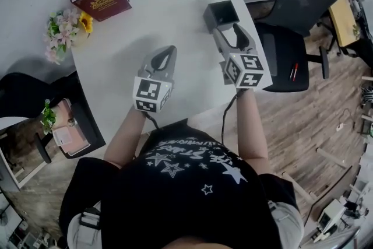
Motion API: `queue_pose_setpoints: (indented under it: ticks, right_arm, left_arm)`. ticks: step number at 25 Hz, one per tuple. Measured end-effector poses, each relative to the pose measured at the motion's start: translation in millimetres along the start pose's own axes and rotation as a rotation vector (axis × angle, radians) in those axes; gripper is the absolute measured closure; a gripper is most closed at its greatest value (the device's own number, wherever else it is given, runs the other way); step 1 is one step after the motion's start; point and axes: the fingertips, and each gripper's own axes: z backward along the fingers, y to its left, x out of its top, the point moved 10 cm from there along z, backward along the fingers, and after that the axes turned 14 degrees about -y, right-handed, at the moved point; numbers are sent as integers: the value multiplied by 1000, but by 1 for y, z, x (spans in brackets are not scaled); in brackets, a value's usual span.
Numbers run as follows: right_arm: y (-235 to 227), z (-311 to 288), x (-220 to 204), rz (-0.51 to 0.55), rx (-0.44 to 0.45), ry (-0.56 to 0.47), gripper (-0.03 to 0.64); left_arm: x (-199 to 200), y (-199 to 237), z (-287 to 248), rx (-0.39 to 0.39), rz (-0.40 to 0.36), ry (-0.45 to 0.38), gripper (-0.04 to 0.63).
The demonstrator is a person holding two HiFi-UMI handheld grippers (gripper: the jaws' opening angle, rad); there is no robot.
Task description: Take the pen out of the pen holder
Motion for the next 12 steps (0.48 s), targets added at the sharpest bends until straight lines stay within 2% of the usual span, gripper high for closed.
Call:
queue_pose_setpoints:
  ticks: [5,7,9,12]
  right_arm:
    - [-2,-26,-6,14,8,24,348]
    - [-1,-32,-8,23,9,29,356]
    - [-1,-38,-10,34,17,42,393]
    - [2,-44,-12,61,25,65,402]
  left_arm:
    - [-12,1,-8,-21,48,42,584]
    - [-15,6,-10,-9,51,46,584]
    - [-17,12,-10,5,46,46,584]
    - [-20,15,-8,13,54,54,584]
